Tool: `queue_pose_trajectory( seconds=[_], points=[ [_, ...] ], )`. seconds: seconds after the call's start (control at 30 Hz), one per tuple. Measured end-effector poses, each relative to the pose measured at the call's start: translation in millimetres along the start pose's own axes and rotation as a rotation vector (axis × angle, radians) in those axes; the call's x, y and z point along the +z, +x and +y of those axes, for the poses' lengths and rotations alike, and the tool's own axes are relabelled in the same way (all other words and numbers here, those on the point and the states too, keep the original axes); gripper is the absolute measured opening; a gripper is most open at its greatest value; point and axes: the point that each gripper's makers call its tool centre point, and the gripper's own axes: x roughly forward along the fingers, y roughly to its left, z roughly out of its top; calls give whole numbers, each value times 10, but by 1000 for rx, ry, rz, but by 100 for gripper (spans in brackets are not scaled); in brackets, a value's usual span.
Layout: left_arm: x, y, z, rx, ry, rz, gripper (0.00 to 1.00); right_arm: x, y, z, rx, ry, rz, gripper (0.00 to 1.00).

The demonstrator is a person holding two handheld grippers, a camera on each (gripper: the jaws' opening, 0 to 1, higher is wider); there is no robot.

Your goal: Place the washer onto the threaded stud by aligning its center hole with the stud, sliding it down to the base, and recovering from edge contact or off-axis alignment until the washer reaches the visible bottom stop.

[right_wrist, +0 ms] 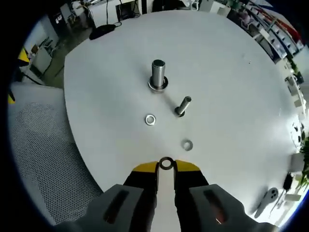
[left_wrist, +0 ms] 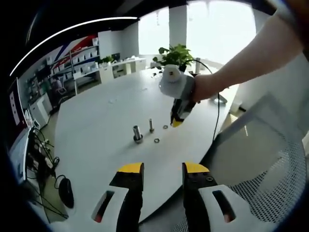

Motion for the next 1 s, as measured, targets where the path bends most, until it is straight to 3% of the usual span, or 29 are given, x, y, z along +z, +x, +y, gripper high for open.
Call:
queue_pose_trajectory(
  seconds=[0.3, 0.63, 1.0],
  points=[
    [1, -2, -3, -1, 1, -2, 30, 370, -92, -96, -32, -30, -63, 13],
    [3, -5, 10, 7, -1, -5, 30, 617, -60, -147, -62, -103, -86, 13],
    [7, -3, 20, 7, -7, -6, 30, 661, 45, -210, -55, -69, -83, 13]
  ],
)
